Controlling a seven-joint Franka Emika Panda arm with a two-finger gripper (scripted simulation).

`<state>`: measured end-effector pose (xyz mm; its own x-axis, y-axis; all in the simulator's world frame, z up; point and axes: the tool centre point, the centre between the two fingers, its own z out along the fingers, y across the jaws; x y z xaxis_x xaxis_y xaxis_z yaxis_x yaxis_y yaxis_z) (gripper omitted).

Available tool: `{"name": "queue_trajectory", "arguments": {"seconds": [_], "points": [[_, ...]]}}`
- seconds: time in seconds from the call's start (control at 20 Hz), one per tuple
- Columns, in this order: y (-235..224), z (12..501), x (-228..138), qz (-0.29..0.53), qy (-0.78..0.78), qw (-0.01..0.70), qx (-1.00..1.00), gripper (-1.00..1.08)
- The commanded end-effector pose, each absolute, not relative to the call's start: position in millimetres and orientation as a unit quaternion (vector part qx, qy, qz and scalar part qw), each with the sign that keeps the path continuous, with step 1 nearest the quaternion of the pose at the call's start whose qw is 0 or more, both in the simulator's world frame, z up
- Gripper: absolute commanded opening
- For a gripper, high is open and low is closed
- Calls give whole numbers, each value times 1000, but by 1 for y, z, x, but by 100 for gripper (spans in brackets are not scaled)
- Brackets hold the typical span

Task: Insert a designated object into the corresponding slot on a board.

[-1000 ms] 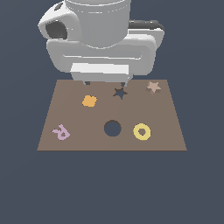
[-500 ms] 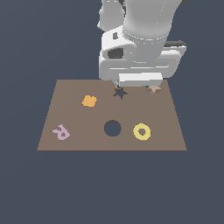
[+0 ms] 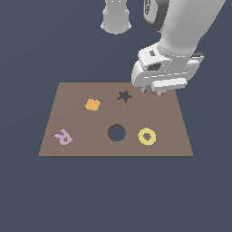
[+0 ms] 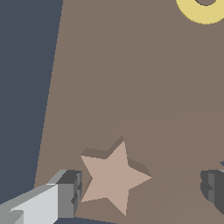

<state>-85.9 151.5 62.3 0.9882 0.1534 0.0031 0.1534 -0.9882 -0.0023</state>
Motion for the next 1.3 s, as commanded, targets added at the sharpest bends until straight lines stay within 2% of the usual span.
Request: {"name": "queue_trajectory", "arguments": {"seconds": [0.0, 0.85, 0.9, 1.25], "points": [[162, 54, -92, -1, -83, 1, -997, 100], [167, 30, -95, 0, -86, 0, -996, 100], [167, 30, -95, 0, -86, 0, -996, -100], [167, 30, -95, 0, -86, 0, -996, -100]]}}
